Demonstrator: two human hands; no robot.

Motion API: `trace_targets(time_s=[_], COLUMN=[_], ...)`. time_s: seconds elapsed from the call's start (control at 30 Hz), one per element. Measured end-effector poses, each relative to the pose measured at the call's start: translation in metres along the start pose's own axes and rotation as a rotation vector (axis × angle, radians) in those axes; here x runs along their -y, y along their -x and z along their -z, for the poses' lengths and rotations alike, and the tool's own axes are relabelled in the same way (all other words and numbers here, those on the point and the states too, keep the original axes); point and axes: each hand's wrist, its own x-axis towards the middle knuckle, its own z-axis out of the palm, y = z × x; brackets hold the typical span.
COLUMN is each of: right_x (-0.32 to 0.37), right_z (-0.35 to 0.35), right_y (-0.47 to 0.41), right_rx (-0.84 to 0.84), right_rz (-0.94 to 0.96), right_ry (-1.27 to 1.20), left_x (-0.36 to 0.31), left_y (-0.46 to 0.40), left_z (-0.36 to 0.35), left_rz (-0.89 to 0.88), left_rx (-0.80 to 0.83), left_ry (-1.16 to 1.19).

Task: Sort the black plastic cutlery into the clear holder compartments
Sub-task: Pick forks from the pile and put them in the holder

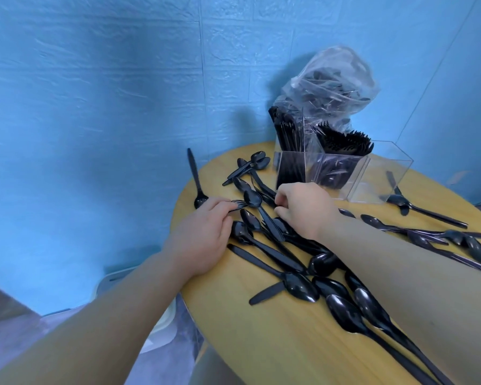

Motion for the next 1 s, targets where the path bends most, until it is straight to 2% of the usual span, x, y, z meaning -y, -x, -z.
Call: trace_targets(time_s=[0.13, 0.27, 0.4, 0.57, 1.0], right_x=[0.000, 0.001, 0.002, 0.002, 0.002], right_z=[0.000, -0.001, 0.000, 0.001, 0.008], right_y=[0.001, 0.003, 0.005, 0.007, 0.013], right_rx=[-0.008, -0.062, -0.094, -0.105, -0.171], right_rz=[-0.022, -0.029, 0.000, 0.017, -0.056], right_ry=[-0.004, -0.038, -0.051, -0.044, -0.119], left_x=[-0.001, 0.002, 0.005, 0.003, 0.004], left_y=[0.003, 0.006, 0.004, 0.001, -0.001], left_z=[0.001, -0.001, -0.003, -0.002, -0.001], left_rz=[-0.069, -0.103, -0.055, 0.152, 0.191], left_rx=[-0.020, -0.148, -0.295, -0.173, -0.208], left_ry=[0.032, 0.060, -0.112, -0.139, -0.024])
